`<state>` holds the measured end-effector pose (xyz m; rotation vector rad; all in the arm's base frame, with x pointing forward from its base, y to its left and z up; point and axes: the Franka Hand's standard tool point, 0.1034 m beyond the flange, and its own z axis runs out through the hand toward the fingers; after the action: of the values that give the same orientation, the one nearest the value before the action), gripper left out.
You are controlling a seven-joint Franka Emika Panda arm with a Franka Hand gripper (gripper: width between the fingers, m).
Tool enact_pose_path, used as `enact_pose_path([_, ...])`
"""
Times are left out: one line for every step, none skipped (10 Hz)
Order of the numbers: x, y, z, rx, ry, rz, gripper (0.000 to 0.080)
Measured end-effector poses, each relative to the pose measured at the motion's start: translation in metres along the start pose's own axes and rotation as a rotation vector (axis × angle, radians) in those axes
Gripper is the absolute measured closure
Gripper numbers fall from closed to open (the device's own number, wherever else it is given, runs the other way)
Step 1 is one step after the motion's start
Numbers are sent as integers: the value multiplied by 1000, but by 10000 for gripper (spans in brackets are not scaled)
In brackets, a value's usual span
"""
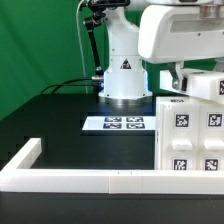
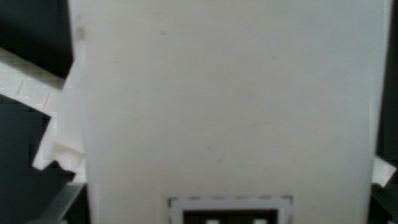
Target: Assemble cabinet
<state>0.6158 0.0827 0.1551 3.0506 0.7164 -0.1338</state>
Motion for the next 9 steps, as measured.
enact_pose_path([0,0,0,2,1,51,253])
enact_pose_path([0,-1,0,2,0,140,253])
enact_pose_path([0,-1,0,2,0,210,253])
enact_pose_path([0,-1,0,2,5,289,253])
enact_pose_path([0,-1,1,0,21,366,253])
enact_pose_path([-2,-1,1,2,40,480,253])
enact_pose_path([-3,-2,1,8,59,587,253])
enact_pose_path([-3,-3,1,14,73,670,253])
enact_pose_path([-3,-3,1,19,86,730,253])
